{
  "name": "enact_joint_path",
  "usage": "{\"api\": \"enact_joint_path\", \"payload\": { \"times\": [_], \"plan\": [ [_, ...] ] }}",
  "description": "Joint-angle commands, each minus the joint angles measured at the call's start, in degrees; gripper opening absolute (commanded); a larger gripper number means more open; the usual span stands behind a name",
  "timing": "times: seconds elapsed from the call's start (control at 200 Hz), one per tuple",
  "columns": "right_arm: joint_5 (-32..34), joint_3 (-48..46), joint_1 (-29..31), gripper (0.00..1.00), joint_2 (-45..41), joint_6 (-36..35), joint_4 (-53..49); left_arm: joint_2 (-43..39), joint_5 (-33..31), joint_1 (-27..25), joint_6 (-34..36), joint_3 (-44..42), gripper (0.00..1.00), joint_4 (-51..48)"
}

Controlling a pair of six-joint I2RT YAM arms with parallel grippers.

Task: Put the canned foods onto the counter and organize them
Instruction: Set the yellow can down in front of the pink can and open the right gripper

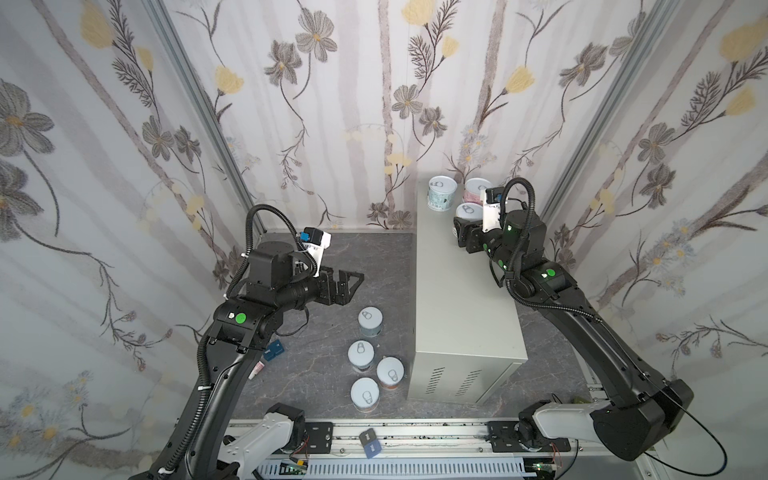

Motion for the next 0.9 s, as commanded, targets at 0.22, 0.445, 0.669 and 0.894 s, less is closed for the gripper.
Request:
{"api": "enact_joint_path", "payload": {
  "times": [0.22,0.445,0.669,0.894],
  "plan": [
    [-6.67,-7.44,-5.07,0.74,-6.27,-1.22,6.18,-0.3,1.01,0.07,-1.54,-0.42,1.0,1.59],
    [-8.95,-4.07,-6.32,0.73,-2.16,-1.7,6.92,-0.47,1.01,0.05,-2.7,-1.34,1.0,2.78],
    [-10.18,-0.68,-7.71,0.73,1.83,-1.64,7.48,-0.4,0.39,0.07,-2.78,-1.34,1.0,2.48],
    [-15.74,0.79,-11.55,1.0,-0.57,2.15,7.32,0.14,0.48,0.07,-3.18,-0.64,1.0,2.08]
  ]
}}
